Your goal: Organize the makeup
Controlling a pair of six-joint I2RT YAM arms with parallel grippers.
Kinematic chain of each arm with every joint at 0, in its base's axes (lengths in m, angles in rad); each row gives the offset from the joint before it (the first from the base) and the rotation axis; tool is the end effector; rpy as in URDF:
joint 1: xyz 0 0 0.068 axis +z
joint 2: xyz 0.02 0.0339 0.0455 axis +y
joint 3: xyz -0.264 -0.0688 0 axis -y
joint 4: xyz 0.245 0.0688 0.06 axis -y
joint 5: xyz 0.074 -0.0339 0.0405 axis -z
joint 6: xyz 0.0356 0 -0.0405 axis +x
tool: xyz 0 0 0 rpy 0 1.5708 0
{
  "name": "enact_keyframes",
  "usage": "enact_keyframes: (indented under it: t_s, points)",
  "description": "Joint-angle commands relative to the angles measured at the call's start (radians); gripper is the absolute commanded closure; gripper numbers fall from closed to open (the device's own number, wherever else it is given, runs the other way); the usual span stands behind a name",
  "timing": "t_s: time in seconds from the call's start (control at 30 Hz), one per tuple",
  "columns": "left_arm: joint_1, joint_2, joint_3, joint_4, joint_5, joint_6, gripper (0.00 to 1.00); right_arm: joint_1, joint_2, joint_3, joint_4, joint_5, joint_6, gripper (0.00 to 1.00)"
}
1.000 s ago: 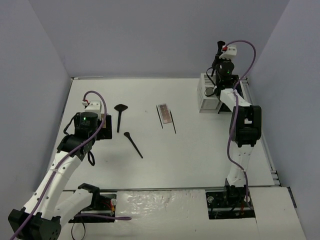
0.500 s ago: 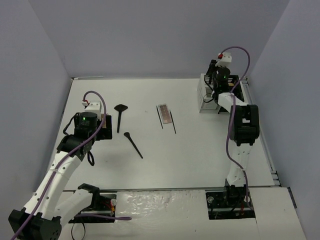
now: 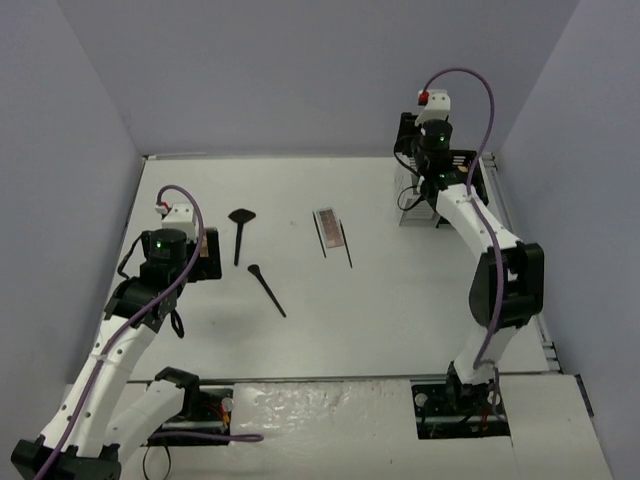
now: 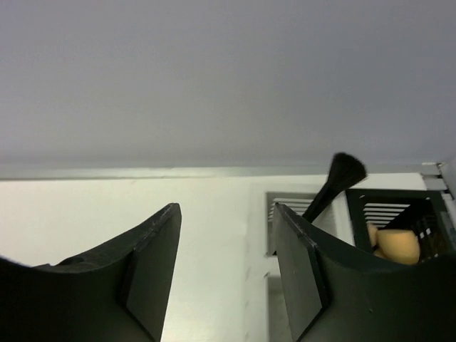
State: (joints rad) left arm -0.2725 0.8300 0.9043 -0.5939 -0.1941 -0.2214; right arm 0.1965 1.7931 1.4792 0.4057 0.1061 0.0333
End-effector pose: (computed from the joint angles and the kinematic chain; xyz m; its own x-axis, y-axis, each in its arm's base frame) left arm 0.1716 -0.0408 0.3322 -0.4891 -0.0870 -0.8679 -0.0047 0.9953 -0.0972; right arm 0.4310 0.0820 0.3625 0.0868 0.0510 -0.9949 -0.0937 0.9947 0.0429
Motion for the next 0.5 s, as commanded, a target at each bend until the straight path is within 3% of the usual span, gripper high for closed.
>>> enact_keyframes:
  t_s: [0.0, 0.17, 0.47]
  points:
    - [0.010, -0.002, 0.028, 0.042, 0.002, -0.015, 0.03, 0.078, -0.139, 0.013, -0.317, 0.020, 0.091, 0.48]
    - [0.010, 0.007, 0.027, 0.042, 0.005, -0.015, 0.03, 0.132, -0.162, -0.081, -0.509, -0.049, 0.141, 0.49]
    - [0.010, 0.018, 0.028, 0.039, 0.013, -0.016, 0.03, 0.234, -0.073, -0.158, -0.555, -0.075, 0.157, 0.55]
